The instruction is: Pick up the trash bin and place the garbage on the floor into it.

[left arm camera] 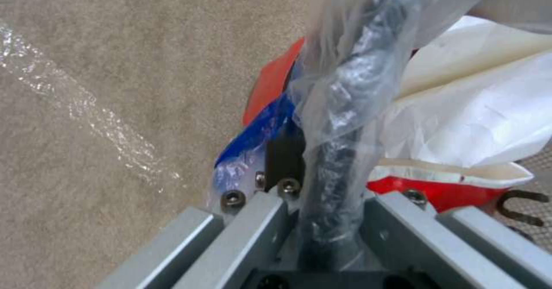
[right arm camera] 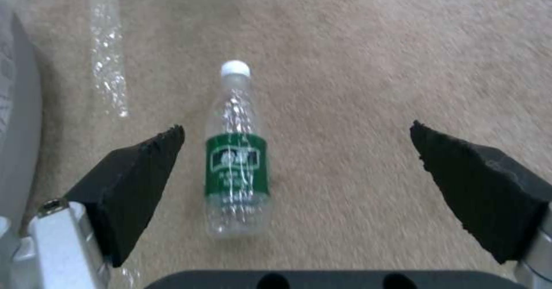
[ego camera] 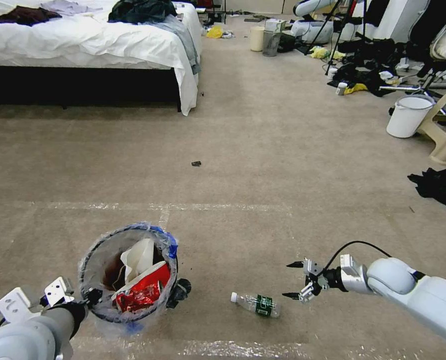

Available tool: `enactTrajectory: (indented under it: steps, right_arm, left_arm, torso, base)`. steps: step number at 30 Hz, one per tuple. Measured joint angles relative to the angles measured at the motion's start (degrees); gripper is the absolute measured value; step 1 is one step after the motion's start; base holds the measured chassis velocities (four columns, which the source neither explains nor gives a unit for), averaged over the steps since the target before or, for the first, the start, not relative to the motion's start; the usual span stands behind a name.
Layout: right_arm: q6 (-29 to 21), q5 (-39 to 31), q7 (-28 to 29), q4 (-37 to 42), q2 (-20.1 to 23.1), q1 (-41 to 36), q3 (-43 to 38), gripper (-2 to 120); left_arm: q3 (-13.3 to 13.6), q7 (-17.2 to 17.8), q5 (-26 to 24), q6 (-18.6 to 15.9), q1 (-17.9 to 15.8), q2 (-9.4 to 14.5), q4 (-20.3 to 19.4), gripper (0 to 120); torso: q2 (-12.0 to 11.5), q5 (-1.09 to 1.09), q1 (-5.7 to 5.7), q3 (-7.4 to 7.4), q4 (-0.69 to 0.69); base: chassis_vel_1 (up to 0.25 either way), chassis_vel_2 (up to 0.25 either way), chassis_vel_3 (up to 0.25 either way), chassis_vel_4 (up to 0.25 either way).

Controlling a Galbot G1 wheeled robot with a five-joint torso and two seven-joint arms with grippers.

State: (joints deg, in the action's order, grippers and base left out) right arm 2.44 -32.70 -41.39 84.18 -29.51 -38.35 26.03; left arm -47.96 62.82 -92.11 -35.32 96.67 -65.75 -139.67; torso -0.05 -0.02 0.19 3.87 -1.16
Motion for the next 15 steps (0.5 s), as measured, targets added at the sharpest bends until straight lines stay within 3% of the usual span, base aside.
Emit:
enactTrajectory:
  steps: [15]
  right_arm:
    - [2.2,-1.2,-5.9,-7.0,-8.7,6.8,8.1,100]
  left_arm:
    - [0.8,-0.1,0.5,0.0,-0.6,0.4,1.1,0]
  torso:
    - [0.0,0.00,0.00,0.00,0.00]
  base:
    - [0.000,0.000,0.000,0.000]
